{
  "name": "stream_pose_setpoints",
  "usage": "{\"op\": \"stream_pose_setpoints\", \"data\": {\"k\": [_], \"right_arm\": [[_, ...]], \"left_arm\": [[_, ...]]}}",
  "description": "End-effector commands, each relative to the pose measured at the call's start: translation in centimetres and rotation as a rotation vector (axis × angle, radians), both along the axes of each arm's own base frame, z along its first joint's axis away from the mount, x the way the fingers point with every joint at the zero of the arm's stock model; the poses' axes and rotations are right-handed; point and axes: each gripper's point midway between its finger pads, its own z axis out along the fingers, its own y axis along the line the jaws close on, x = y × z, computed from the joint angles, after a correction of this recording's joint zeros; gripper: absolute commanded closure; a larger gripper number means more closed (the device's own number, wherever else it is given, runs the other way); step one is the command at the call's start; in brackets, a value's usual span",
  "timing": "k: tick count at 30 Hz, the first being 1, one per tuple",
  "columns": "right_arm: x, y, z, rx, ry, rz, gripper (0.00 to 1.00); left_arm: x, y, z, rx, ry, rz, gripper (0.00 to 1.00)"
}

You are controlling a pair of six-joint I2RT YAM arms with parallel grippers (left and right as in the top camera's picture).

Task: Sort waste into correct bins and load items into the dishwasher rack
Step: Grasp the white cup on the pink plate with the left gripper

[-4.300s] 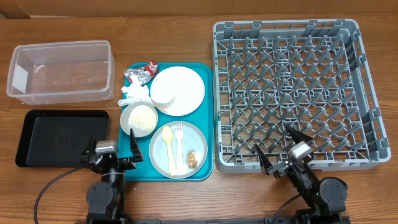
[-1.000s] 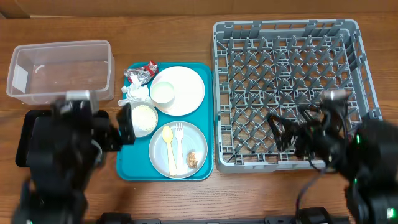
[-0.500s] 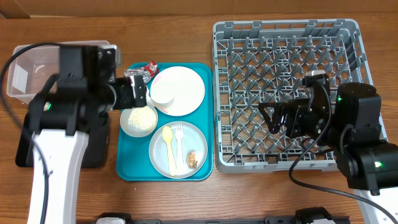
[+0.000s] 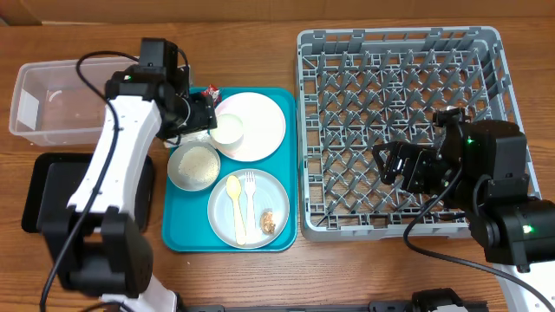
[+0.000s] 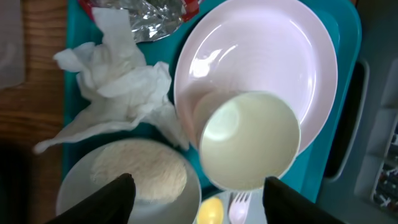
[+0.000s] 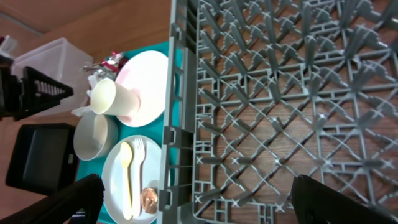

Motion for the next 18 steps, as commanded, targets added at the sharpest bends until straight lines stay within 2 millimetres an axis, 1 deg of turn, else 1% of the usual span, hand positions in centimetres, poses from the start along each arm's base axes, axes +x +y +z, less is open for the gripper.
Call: {"op": "stream_pose_setpoints", "data": {"k": [1,3,7,8,10,13,14,15,16,17,18], "right_arm": [[0.0,-0.5,0.9,-0.007,-0.015,-0.032,0.01],[-0.1,-0.6,0.7,-0.011,-0.006,-0.034,0.01],[-0.4,-0.6,0.4,-0.013,0.011,-0.034,0.01],[-0.5,-0.6,0.4,-0.014,0.015,-0.034,0.02],[-0.5,-0.6,0.3,-0.014,0.018,-0.034,0.03],[-0.6,-0.6,0.2,-0.015,0.023,-0.034,0.04],[-0.6,-0.7,0.2,-0.016,0.024,-0.035,0.04],[-0.6,-0.7,0.2,-0.021,0.024,-0.039,0.04],[-0.6,-0.7,0.2,-0.021,0.024,-0.039,0.04],[-0.6,-0.7,0.2,-0.021,0.024,-0.039,0.04],[-0.6,-0.7,0.2,-0.021,0.024,-0.039,0.04]], "left_arm": [[1.2,-1.5,-2.1,-0.088,0.047,0.020,0.34],[1.2,-1.8,-3.4,-0.087,0.077,0.017,0.36],[1.3,-1.5,-5.7,-0.019,0.117,0.017,0.35],[1.4,-1.5,-6.1,-0.005,0.118,0.018,0.38],[1.8,-1.6,-6.6,-0.003,0.114,0.016,0.47],[2.1,-1.7,-6.6,-0.004,0.102,0.016,0.67],[2.2,-1.7,-6.4,-0.005,0.096,0.016,0.69],[2.3,-1.7,-6.3,-0.004,0.092,0.016,0.75],[2.4,-1.7,-6.2,-0.005,0.088,0.015,0.81],[2.5,-1.7,-6.1,-0.006,0.085,0.015,0.91],[2.5,-1.7,-6.0,-0.006,0.082,0.015,0.96]]}}
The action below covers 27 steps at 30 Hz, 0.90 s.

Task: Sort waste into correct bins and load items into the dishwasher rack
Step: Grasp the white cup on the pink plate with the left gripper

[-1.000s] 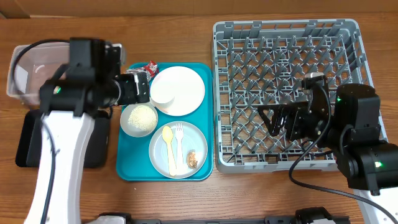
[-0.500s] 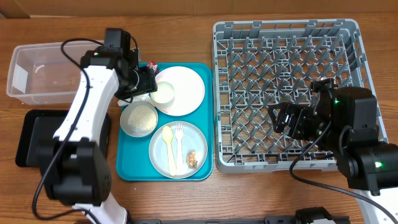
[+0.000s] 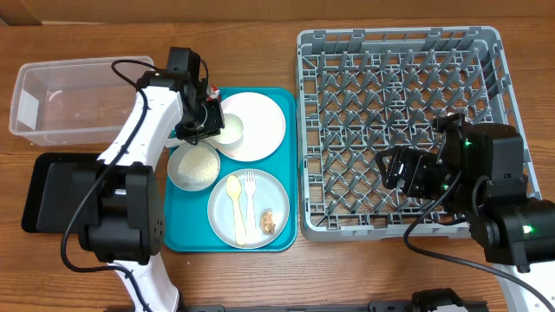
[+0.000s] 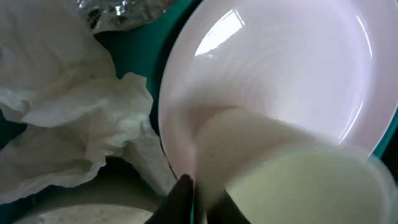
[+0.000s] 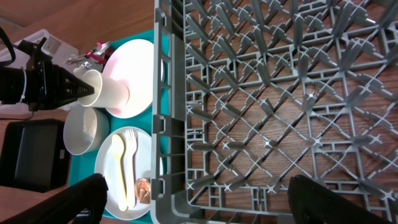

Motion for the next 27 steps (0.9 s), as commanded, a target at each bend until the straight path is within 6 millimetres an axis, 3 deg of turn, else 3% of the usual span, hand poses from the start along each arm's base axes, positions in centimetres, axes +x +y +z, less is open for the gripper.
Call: {"op": "stream_pose_setpoints", "data": {"k": [1,5,8,12,16,21,24,27], "right_arm": [[0.3,-0.3,1.1,-0.006,-0.033,-0.015,0.04],[0.3,-0.5,1.1,-0.018,-0.035,-0.026,0.05],[0.4,-0.7,1.0,-0.025,-0.036,-0.033,0.02],[0.4,-0.6,1.1,-0.021,-0.037,-0.029,0.00],[0.2,1.1,1.8,0.032,-0.066,0.070,0.00],[-0.7,6.4,5.9,0.209,-0.247,0.422,0.02],[-1.6,8.8,9.6,0.331,-0.392,0.603,0.07],[-2.2,9.8,11.8,0.386,-0.485,0.697,0.07]], "left_arm": [[1.0,0.0,1.1,0.006,-0.035,0.005,0.96],[0.6,0.1,2.6,0.011,-0.016,-0.007,0.96],[0.2,0.1,5.2,0.014,-0.019,-0.025,0.96],[-0.1,-0.2,11.0,-0.001,-0.094,-0.096,0.96],[-1.4,-3.3,18.1,-0.159,-0.257,-0.266,0.96],[-4.9,-7.6,27.8,-0.411,-0.547,-0.505,0.96],[-7.2,-9.1,32.0,-0.526,-0.659,-0.585,0.96],[-9.1,-9.9,34.2,-0.605,-0.705,-0.635,0.96]]}}
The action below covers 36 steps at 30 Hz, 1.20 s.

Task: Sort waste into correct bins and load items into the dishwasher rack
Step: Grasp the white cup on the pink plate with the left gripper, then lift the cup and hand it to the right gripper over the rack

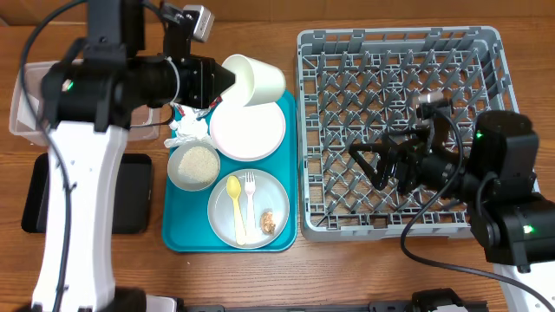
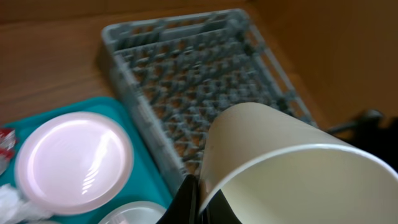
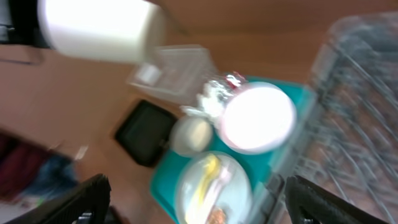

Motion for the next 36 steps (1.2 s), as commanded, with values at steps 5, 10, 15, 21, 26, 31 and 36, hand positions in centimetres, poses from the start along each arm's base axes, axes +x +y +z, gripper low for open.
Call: {"op": "stream_pose_setpoints", "data": {"k": [5,10,15,21,26,31,36], "right_arm": [[-4.0,3.3,6.4,0.170,-0.242,0.358,0.08],[-4.2,3.5,7.5,0.176,-0.314,0.389,0.08],[-5.4,3.8,8.5,0.203,-0.365,0.472,0.08],[-6.6,4.0,9.1,0.226,-0.395,0.548,0.11],[-7.5,4.1,9.8,0.235,-0.444,0.609,0.10],[-9.3,4.1,11.0,0.243,-0.549,0.725,0.18],[-9.1,4.2,10.9,0.244,-0.543,0.723,0.34]], "left_arm": [[-5.1,-3.4,5.5,-0.247,-0.080,-0.274,0.96],[-7.2,-5.4,6.7,-0.330,-0.073,-0.398,0.96],[-9.2,-7.9,6.9,-0.337,-0.066,-0.493,0.96],[-10.3,-9.8,6.2,-0.296,-0.057,-0.529,0.96],[-10.9,-10.3,6.2,-0.297,-0.052,-0.551,0.96],[-11.1,-10.5,6.1,-0.298,-0.049,-0.558,0.96],[-11.4,-10.8,6.2,-0.298,-0.050,-0.571,0.96]]}}
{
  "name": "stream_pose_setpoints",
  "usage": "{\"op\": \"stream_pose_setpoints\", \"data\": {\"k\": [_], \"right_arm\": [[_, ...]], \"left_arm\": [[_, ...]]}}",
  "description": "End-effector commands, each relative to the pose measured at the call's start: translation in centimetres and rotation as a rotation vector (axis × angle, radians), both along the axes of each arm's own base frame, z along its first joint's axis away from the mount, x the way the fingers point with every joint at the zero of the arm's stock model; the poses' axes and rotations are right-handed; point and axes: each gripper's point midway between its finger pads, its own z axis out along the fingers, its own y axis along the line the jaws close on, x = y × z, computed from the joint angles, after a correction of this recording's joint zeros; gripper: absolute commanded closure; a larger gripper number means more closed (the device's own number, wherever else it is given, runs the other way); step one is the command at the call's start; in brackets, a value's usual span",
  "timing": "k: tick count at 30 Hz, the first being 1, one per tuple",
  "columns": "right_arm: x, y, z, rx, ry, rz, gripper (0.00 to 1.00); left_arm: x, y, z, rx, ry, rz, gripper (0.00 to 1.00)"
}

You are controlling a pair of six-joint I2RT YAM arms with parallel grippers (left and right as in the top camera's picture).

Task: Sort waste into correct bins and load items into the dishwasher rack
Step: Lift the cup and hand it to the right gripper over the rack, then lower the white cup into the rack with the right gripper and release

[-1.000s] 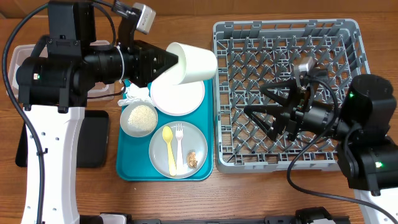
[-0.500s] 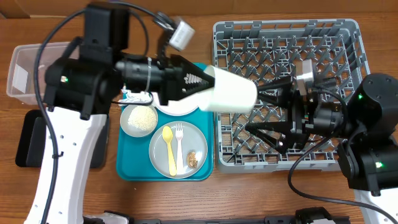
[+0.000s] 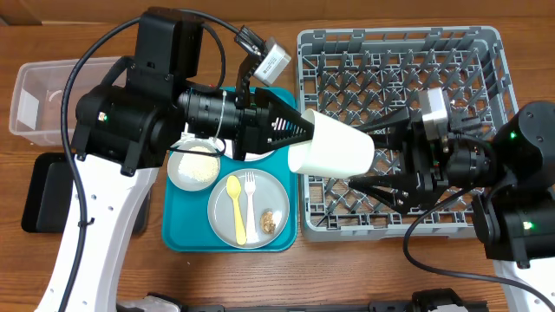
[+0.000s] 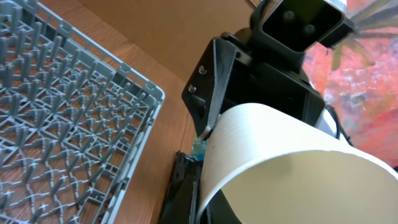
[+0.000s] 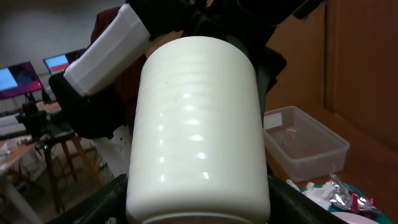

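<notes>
A cream cup (image 3: 334,154) hangs on its side high over the gap between the teal tray (image 3: 186,238) and the grey dishwasher rack (image 3: 399,52). My left gripper (image 3: 293,132) is shut on its rim, one finger inside the mouth. In the left wrist view the cup (image 4: 280,162) fills the lower right beside my gripper (image 4: 198,205). My right gripper (image 3: 383,163) stands open with its fingers on either side of the cup's base. In the right wrist view the cup (image 5: 199,124) sits between the fingers (image 5: 102,202).
On the tray are a bowl of rice (image 3: 194,166) and a plate (image 3: 247,208) with a yellow spoon, a fork and a food scrap. A clear bin (image 3: 39,95) and a black bin (image 3: 43,195) stand at the left. Crumpled napkin and foil (image 5: 333,186) lie on the tray.
My left gripper has carried the cup from above the pink plate to the right, over the rack's left edge. My right gripper has risen and now flanks the cup's base.
The cup stood on the pink plate with my left gripper open above it. Then the gripper was down at the cup's rim. Then it held the cup lifted above the tray. Now the cup hangs sideways between both grippers.
</notes>
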Motion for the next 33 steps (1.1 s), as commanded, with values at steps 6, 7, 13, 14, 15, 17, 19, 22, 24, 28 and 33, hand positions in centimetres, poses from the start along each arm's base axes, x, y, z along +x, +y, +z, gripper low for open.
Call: {"op": "stream_pose_setpoints", "data": {"k": [6,7,13,14,15,17,19,22,24,28,33], "right_arm": [[-2.0,0.1,1.0,0.006,-0.028,0.079,0.43],[-1.8,0.1,1.1,0.006,-0.018,0.071,0.44],[1.6,-0.1,1.1,0.026,0.138,-0.128,0.49],[2.1,-0.3,1.0,0.031,0.163,-0.161,0.50],[2.6,-0.4,0.9,0.034,0.182,-0.189,0.50],[3.6,-0.7,0.4,0.033,0.230,-0.253,0.50],[4.3,-0.9,-0.3,0.025,0.273,-0.300,0.50],[5.7,-1.6,-1.9,0.002,0.351,-0.404,0.50],[6.7,-2.3,-3.2,-0.020,0.409,-0.487,0.50],[8.7,-4.8,-6.9,-0.095,0.535,-0.721,0.50],[9.1,-10.6,-12.4,-0.282,0.677,-1.106,0.50]], "left_arm": [[0.8,-0.1,-0.6,0.043,-0.044,0.038,0.90],[0.8,-0.1,-0.6,0.043,-0.044,0.038,0.78],[2.1,0.5,-1.7,0.110,-0.025,0.125,0.14],[2.3,0.7,-1.8,0.121,-0.024,0.140,0.08],[2.6,1.0,-2.1,0.134,-0.022,0.156,0.07],[3.2,1.8,-2.6,0.170,-0.020,0.206,0.05],[4.1,2.9,-3.1,0.212,-0.019,0.272,0.03],[5.8,5.5,-3.7,0.273,-0.019,0.399,0.02],[6.9,7.6,-3.7,0.301,-0.017,0.498,0.02],[8.6,12.8,-3.3,0.342,0.009,0.733,0.01],[8.2,14.9,-2.3,0.330,-0.001,0.809,0.01]]}}
